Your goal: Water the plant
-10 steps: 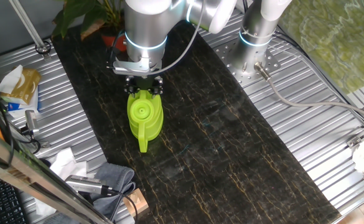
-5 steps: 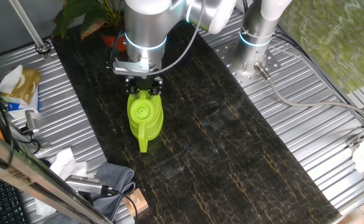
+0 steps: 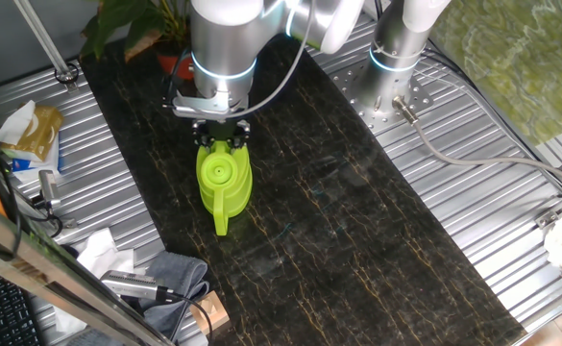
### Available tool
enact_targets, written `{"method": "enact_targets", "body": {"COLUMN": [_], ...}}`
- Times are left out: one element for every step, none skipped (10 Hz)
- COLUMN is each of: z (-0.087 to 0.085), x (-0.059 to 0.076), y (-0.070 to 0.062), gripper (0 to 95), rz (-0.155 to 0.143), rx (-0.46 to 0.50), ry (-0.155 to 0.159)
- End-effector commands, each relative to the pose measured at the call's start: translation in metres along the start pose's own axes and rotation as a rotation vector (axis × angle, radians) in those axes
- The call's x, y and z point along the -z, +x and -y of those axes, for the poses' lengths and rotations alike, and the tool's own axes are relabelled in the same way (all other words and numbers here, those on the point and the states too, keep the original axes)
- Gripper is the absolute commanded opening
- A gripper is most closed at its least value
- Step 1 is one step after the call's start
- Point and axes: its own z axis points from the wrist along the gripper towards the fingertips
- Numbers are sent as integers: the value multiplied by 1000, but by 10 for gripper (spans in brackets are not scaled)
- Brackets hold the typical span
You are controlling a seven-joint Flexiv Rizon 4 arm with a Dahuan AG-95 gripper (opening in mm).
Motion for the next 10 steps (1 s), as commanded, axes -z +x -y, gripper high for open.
{"method": "enact_targets", "body": {"z": [2, 2, 3, 3, 3, 4, 4, 4, 4, 4], "x": [1, 1, 0, 0, -1, -1, -1, -1, -1, -1], "y": [-3, -4, -5, -5, -5, -5, -5, -5, -5, -5], "gripper": [380, 380, 380, 380, 380, 380, 380, 380, 380, 380], "rz": [0, -1, 0, 2, 5, 5, 5, 5, 5, 6], "rx": [-1, -2, -2, -1, -2, -2, -2, -2, -2, -2], "ry": [-1, -1, -2, -2, -3, -3, -2, -2, -2, -2]}}
